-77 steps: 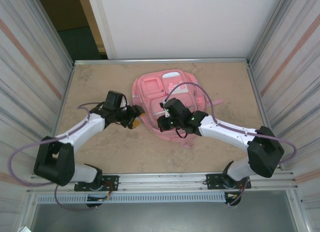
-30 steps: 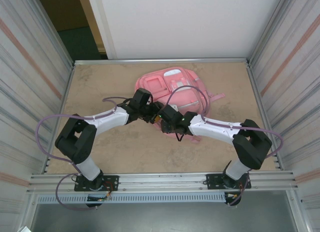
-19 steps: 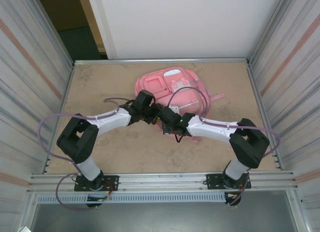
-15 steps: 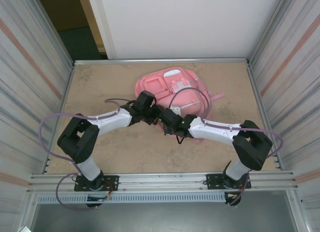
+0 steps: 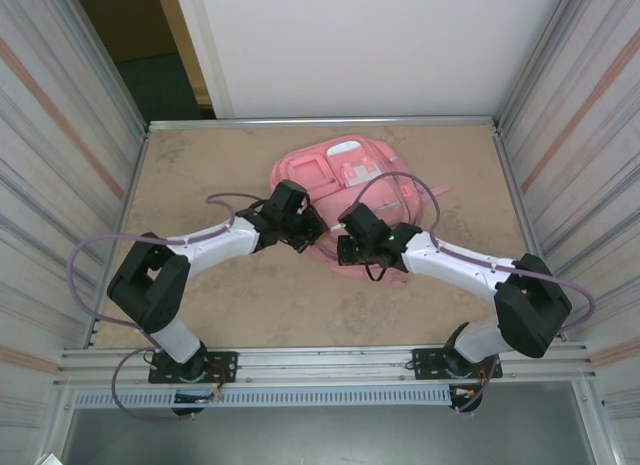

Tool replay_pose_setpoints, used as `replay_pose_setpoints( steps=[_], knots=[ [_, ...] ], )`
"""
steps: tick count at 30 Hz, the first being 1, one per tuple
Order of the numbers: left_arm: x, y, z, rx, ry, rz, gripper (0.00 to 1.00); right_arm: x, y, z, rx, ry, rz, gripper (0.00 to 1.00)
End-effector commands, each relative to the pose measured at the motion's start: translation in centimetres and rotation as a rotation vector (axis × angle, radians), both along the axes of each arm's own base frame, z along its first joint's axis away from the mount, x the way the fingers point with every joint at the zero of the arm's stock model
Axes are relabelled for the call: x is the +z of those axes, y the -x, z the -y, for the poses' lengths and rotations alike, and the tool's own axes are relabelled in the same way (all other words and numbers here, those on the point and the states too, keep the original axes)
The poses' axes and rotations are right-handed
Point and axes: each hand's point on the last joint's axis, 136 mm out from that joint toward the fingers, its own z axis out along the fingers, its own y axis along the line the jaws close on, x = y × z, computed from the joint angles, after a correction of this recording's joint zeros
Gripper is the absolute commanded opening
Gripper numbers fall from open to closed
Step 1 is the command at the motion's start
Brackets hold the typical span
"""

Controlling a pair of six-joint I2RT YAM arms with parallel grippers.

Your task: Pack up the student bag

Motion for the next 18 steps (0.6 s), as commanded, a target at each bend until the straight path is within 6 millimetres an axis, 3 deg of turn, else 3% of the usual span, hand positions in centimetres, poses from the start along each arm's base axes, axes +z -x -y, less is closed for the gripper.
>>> replay_pose_setpoints(
  steps=[1, 6, 11, 18],
  knots=[
    [0.5, -1.7, -4.1, 0.065, -0.083, 0.051, 0.0, -1.1, 2.7, 2.2, 0.063, 0.012, -0.15, 0.04],
    [0.1, -1.9, -6.6, 0.051, -0.064, 0.018, 0.0, -0.9, 2.4, 3.8, 0.047, -0.08, -0.206, 0.04],
    [0.2, -3.0, -8.7, 0.018, -0.005, -0.002, 0.0, -0.3, 2.2, 3.9, 0.073, -0.162, -0.212, 0.03],
    [0.2, -6.3, -11.9, -0.026, 0.114, -0.067, 0.0, 0.0, 2.2, 0.8, 0.131, -0.268, -0.227, 0.01]
  ],
)
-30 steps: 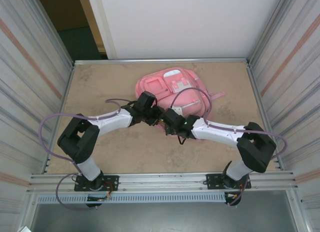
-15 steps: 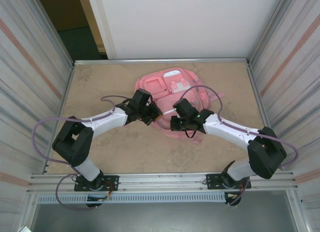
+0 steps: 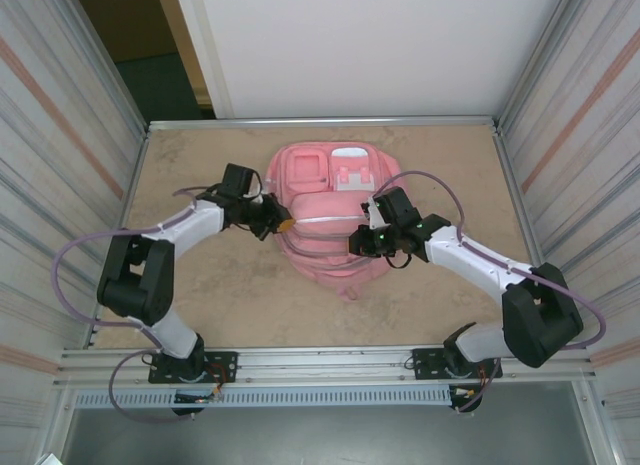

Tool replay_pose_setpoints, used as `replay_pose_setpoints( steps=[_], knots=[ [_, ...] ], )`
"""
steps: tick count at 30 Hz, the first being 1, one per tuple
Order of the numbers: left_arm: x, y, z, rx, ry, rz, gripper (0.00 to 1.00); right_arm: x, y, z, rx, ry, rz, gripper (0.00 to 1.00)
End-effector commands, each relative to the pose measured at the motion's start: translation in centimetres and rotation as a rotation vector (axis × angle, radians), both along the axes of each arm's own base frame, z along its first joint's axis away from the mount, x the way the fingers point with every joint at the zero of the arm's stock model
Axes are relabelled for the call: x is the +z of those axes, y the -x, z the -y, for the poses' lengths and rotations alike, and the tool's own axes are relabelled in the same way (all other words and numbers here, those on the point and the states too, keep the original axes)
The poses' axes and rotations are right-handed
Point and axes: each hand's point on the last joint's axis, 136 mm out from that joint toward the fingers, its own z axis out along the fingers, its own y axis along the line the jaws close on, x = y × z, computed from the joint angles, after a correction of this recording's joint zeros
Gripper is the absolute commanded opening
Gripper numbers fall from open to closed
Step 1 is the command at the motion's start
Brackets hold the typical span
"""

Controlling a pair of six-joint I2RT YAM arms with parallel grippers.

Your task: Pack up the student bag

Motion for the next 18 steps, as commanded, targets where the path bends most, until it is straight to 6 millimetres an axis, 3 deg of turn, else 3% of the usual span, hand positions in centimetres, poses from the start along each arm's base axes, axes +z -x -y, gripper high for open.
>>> replay_pose_setpoints(
  steps=[1, 5, 9, 11, 14, 18],
  knots=[
    [0.6, -3.7, -3.6, 0.054, 0.033, 0.029, 0.02, -1.3, 2.4, -1.1, 0.054, -0.014, -0.095, 0.01],
    [2.7, -3.8, -5.2, 0.122, 0.012, 0.07, 0.25, -0.9, 2.4, -4.1, 0.091, -0.033, -0.075, 0.0],
    [3.3, -0.6, -6.1, 0.188, -0.085, 0.089, 0.37, -0.2, 2.3, -6.5, 0.118, -0.067, -0.039, 0.0],
    [2.8, 1.4, -5.8, 0.2, -0.152, 0.098, 0.37, 0.3, 2.3, -7.3, 0.135, -0.083, -0.019, 0.0],
    [2.0, 4.1, -3.7, 0.183, -0.219, 0.106, 0.41, 0.6, 2.6, -8.1, 0.158, -0.094, -0.008, 0.0],
    [0.8, 5.6, -1.4, 0.229, -0.181, 0.045, 0.44, 1.2, 2.9, -8.6, 0.174, -0.113, 0.009, 0.0]
  ],
)
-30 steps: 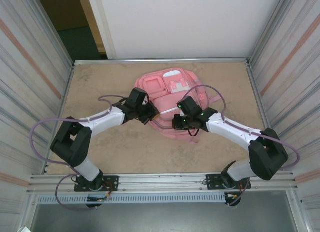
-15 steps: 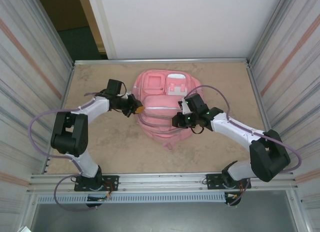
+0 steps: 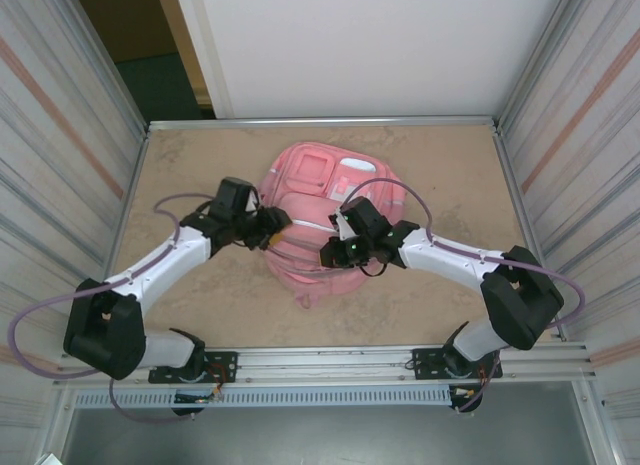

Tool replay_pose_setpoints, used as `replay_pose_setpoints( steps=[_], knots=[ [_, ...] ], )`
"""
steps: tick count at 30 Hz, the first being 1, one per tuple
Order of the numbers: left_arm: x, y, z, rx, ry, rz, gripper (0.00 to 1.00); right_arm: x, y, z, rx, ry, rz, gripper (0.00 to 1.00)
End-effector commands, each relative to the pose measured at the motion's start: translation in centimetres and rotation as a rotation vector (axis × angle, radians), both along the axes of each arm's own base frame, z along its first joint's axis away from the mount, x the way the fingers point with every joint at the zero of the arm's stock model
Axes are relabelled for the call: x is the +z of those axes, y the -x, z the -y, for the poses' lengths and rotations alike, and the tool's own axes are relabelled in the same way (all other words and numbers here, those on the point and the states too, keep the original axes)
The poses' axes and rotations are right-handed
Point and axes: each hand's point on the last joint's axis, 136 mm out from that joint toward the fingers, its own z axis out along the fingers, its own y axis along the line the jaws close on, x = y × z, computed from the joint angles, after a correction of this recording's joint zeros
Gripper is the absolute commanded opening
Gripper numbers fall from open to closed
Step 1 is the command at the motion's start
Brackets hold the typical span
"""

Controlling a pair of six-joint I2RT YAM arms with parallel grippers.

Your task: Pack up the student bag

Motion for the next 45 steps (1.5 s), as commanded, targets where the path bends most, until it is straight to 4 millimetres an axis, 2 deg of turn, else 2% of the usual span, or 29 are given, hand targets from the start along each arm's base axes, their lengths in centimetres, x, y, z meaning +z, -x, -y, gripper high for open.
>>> replay_pose_setpoints(
  steps=[1, 6, 10, 11, 13, 14, 20, 22, 24, 27, 31, 35, 37, 38, 41, 45],
  knots=[
    [-2.3, 0.3, -0.8, 0.154, -0.048, -0.067, 0.45, 2.0, -0.1, -1.8, 0.031, -0.069, 0.035, 0.0],
    [-2.5, 0.1, -0.2, 0.216, -0.121, -0.049, 0.47, 2.1, 0.5, -2.9, 0.056, -0.076, 0.035, 0.0],
    [-2.9, -0.6, -0.3, 0.272, -0.133, -0.044, 0.41, 1.9, 0.8, -3.5, 0.069, -0.072, 0.039, 0.0],
    [-2.9, -0.9, -0.4, 0.28, -0.14, -0.038, 0.34, 1.7, 0.9, -3.6, 0.074, -0.067, 0.037, 0.0],
    [-2.8, -1.3, -0.6, 0.285, -0.163, -0.028, 0.08, 1.3, 1.0, -3.3, 0.078, -0.045, 0.034, 0.0],
    [-2.7, -1.3, -1.0, 0.283, -0.188, -0.025, 0.0, 1.2, 0.9, -2.9, 0.076, -0.031, 0.035, 0.0],
    [-2.4, -2.0, -3.3, 0.217, -0.212, -0.008, 0.0, 0.4, 0.0, 1.4, 0.017, 0.012, 0.007, 0.0],
    [-2.5, -3.1, -3.3, 0.147, -0.177, 0.022, 0.0, -0.2, -0.6, 3.2, -0.029, 0.02, -0.016, 0.0],
    [-3.1, -3.5, -3.4, 0.064, -0.148, -0.02, 0.0, -0.6, -1.0, 4.7, -0.069, 0.011, -0.041, 0.0],
    [-3.6, -4.8, -3.0, -0.029, -0.068, -0.053, 0.0, -0.6, -1.3, 5.7, -0.096, -0.005, -0.045, 0.0],
    [-3.6, -7.4, -2.5, -0.103, -0.054, -0.034, 0.06, -0.6, -1.7, 4.8, -0.095, -0.042, -0.058, 0.0],
    [-2.6, -8.4, -2.8, -0.104, -0.041, -0.037, 0.15, -0.4, -1.7, 3.2, -0.066, -0.066, -0.076, 0.0],
    [-2.1, -7.5, -3.7, -0.05, -0.039, -0.052, 0.27, -0.2, -1.7, 3.1, -0.051, 0.016, -0.017, 0.14],
    [-1.9, -7.0, -4.0, -0.028, -0.034, -0.059, 0.3, -0.1, -1.8, 3.2, -0.044, 0.06, 0.016, 0.19],
    [-1.3, -4.7, -4.0, 0.003, -0.024, -0.063, 0.37, 0.5, -1.8, 2.6, -0.01, 0.147, 0.098, 0.29],
    [-1.5, -2.1, -2.6, 0.018, -0.052, -0.056, 0.43, 1.1, -2.9, 1.6, -0.051, 0.173, 0.169, 0.41]
  ],
)
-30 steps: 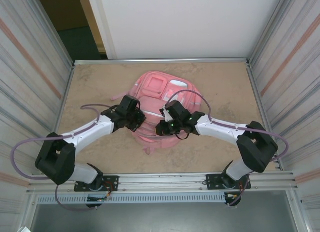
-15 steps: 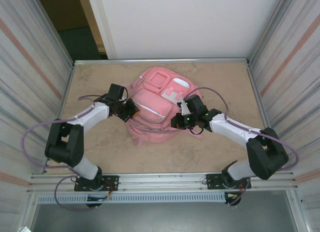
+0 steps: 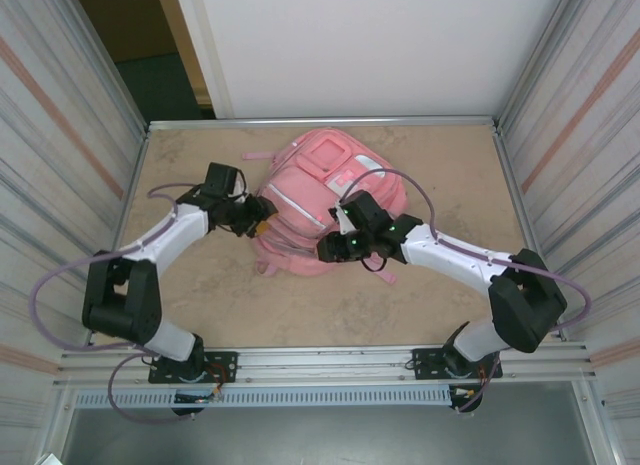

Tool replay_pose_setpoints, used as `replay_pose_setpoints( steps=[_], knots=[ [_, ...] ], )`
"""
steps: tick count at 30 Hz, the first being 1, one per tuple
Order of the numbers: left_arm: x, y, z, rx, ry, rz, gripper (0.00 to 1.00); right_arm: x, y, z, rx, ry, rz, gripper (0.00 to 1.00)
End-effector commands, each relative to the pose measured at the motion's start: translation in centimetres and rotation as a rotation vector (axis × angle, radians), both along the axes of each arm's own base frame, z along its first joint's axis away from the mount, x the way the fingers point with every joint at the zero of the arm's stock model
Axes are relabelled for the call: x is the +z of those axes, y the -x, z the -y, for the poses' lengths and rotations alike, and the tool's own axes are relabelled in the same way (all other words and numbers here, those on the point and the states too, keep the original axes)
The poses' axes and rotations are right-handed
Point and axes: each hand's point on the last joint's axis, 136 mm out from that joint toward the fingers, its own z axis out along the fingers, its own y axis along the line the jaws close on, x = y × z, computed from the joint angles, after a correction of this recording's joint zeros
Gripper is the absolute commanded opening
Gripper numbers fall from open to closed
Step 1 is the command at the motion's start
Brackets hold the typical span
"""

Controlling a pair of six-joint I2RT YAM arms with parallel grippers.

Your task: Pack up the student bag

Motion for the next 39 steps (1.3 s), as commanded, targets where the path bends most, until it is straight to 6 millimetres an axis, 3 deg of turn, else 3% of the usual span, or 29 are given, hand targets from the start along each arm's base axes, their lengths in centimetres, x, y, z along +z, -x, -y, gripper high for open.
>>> replay_pose_setpoints(
  steps=[1, 10, 15, 19, 25, 29, 36, 39],
  knots=[
    [-0.1, 1.8, 1.2, 0.031, -0.009, -0.008, 0.44, -0.7, -1.7, 0.5, -0.061, 0.102, 0.079, 0.43],
    [-0.5, 0.8, 2.5, 0.144, -0.025, 0.05, 0.45, -3.4, -3.5, -1.9, -0.116, 0.161, 0.131, 0.43],
    [-0.4, 0.0, 4.7, 0.153, 0.018, 0.078, 0.45, -4.0, -4.1, -3.4, -0.113, 0.148, 0.169, 0.37],
    [-0.7, 0.2, 5.5, 0.17, 0.006, 0.082, 0.45, -4.2, -4.5, -3.5, -0.133, 0.172, 0.184, 0.36],
    [-2.4, 0.1, 5.0, 0.241, -0.007, 0.052, 0.44, -3.7, -5.0, -2.9, -0.17, 0.201, 0.201, 0.36],
    [-3.0, -1.0, 4.6, 0.267, -0.034, 0.053, 0.35, -2.9, -4.7, -2.9, -0.181, 0.18, 0.202, 0.38],
    [-2.4, -2.3, 4.7, 0.257, -0.001, 0.043, 0.02, -2.3, -4.2, -2.4, -0.197, 0.184, 0.209, 0.43],
    [-1.1, -1.9, 5.0, 0.232, 0.014, 0.054, 0.0, -1.9, -4.4, -2.6, -0.204, 0.183, 0.204, 0.43]
  ],
)
